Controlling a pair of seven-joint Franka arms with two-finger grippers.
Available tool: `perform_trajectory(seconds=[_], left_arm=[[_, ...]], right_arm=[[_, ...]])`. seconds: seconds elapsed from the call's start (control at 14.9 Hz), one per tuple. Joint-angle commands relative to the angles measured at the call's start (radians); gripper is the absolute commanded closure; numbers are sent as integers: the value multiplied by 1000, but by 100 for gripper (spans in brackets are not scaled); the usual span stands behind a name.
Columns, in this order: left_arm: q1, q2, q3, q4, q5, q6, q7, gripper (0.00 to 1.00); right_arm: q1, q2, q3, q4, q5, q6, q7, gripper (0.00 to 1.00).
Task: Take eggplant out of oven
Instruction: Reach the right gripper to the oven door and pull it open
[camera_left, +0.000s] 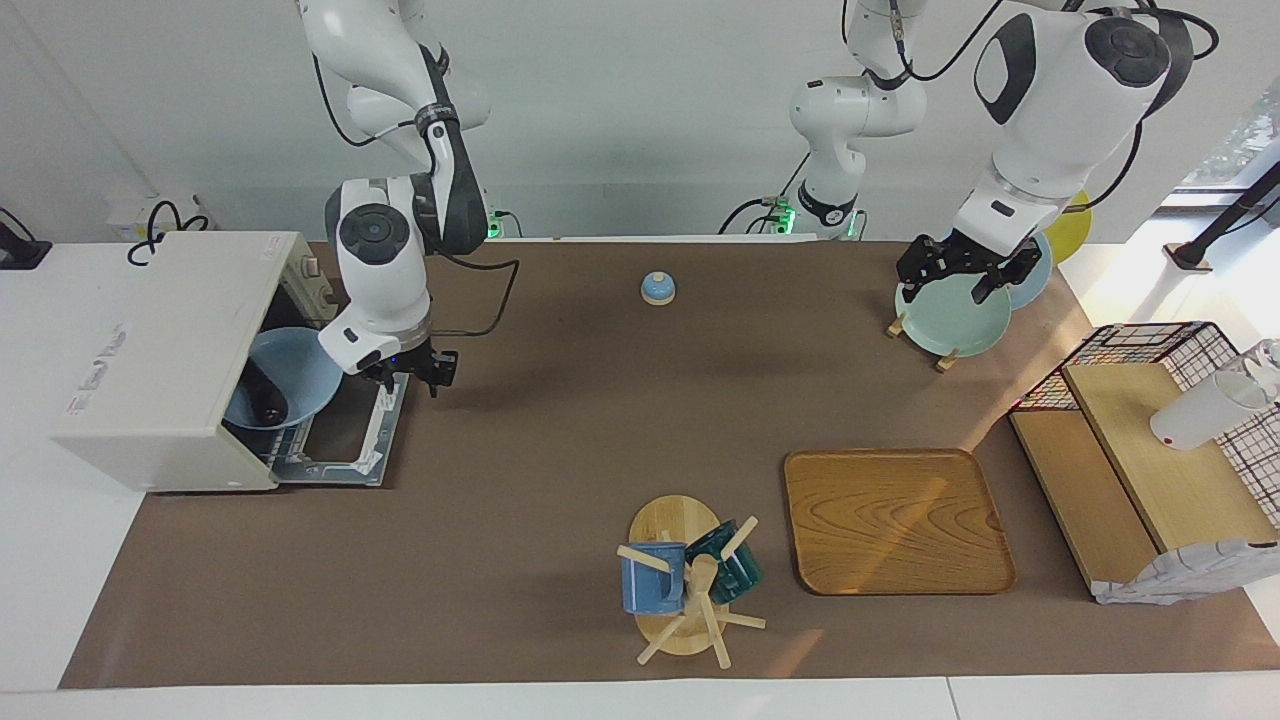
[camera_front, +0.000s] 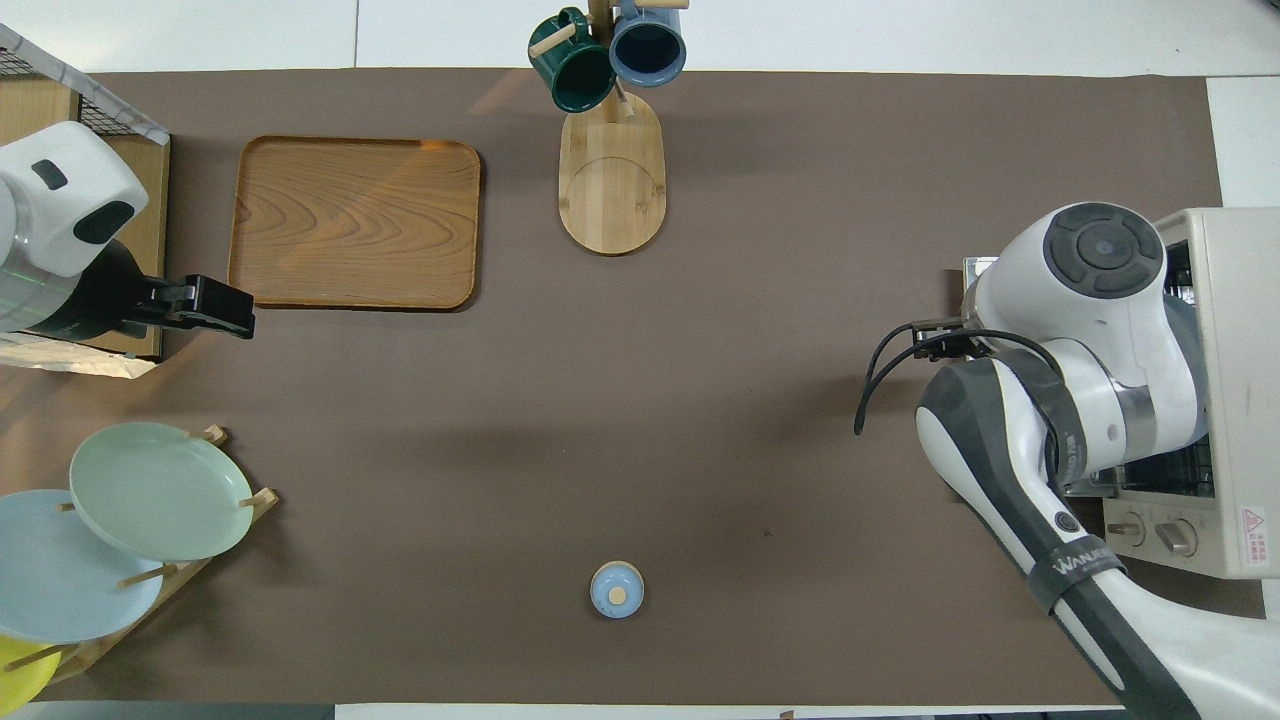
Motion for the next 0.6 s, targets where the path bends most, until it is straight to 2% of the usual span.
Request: perform_trajectory(seconds=[0.0, 0.2, 0.54], left_arm=[[10, -16, -3, -12, -4, 7, 5, 0], [12, -16, -3, -12, -4, 7, 5, 0], [12, -16, -3, -12, -4, 7, 5, 0]], right_arm=[[-57, -23, 1, -14, -41, -44, -51, 35], [-121, -30, 1, -23, -42, -41, -171, 35], [-166, -36, 3, -52, -44, -26, -218, 37]])
